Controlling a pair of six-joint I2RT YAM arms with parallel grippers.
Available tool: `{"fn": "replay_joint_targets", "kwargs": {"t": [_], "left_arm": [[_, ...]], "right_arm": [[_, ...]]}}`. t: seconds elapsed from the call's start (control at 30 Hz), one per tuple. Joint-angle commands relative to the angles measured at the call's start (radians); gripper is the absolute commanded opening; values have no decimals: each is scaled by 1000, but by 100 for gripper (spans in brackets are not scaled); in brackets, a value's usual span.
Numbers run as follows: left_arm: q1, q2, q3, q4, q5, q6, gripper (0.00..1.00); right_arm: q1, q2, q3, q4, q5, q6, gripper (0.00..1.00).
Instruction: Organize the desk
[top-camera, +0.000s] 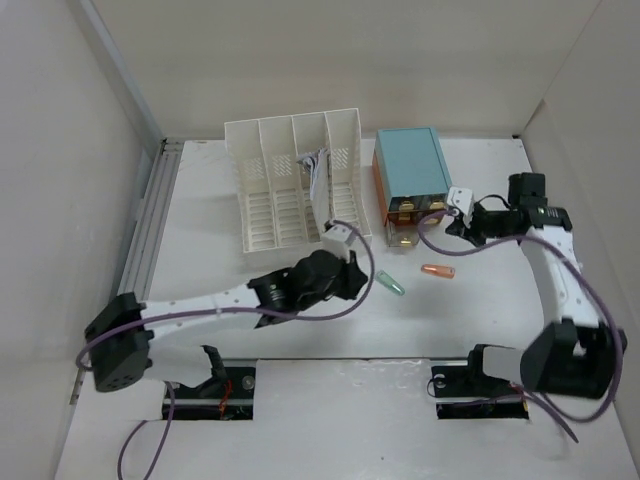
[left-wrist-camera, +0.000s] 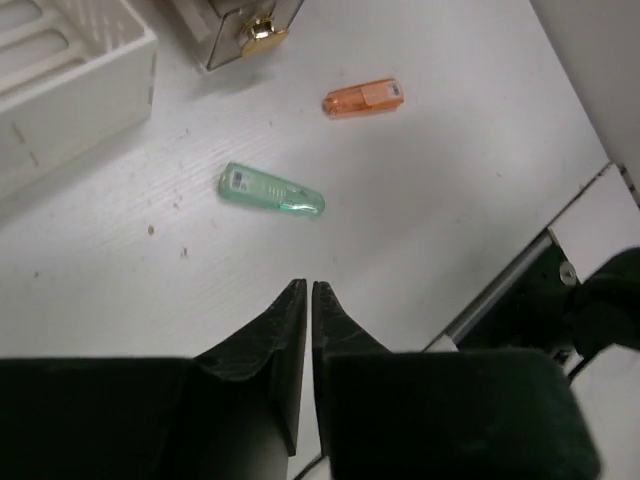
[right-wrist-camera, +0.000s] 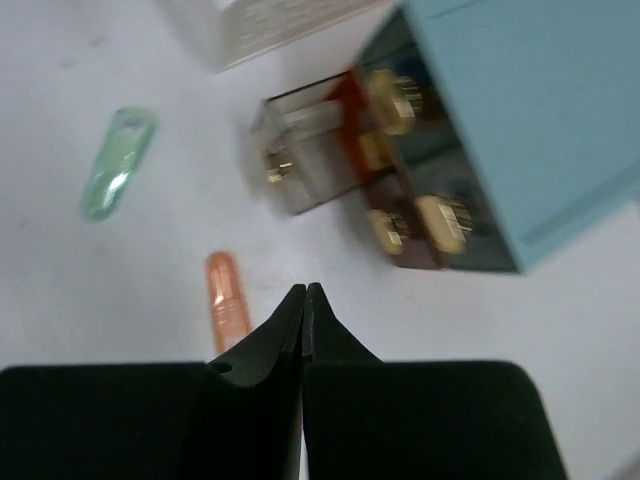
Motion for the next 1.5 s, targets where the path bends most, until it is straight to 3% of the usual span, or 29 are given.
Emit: {"fn": "replay_joint_targets", "kwargs": {"t": [0.0,0.07,0.13,0.27,0.53,0.57,0.83,0.9,1.2,1.47], "left_arm": [[-5,-160,-204,253,61,-7,6],[-14,-241,-297,332,113,16,22],[-14,-269,-336,365,152,26,56],[-34,-260,-356,366,161,35,69],[-123,-218,-376,385,120,35,70],[-123,-208,-376,385,120,35,70],[-143,-220,-376,385,110,35,70],[-143,-230,-385,385,101,26,70],[-143,-296,-394,361,92,16,70],[-152,-326,-404,341,83,16,70]], "right_arm": [[13,229,136,-473,-177,-539,0],[48,464,281,-605,-177,-574,0],[86,561,325,-606,-148,-533,0],[168,641,316,-514,-125,-423,0],[279,505,126,44,66,18,0],[295,492,99,178,104,67,0],[456,494,17,477,414,347,0],[511,494,-6,575,555,401,0],[562,581,77,600,839,540,0],[571,630,126,609,985,589,0]]}}
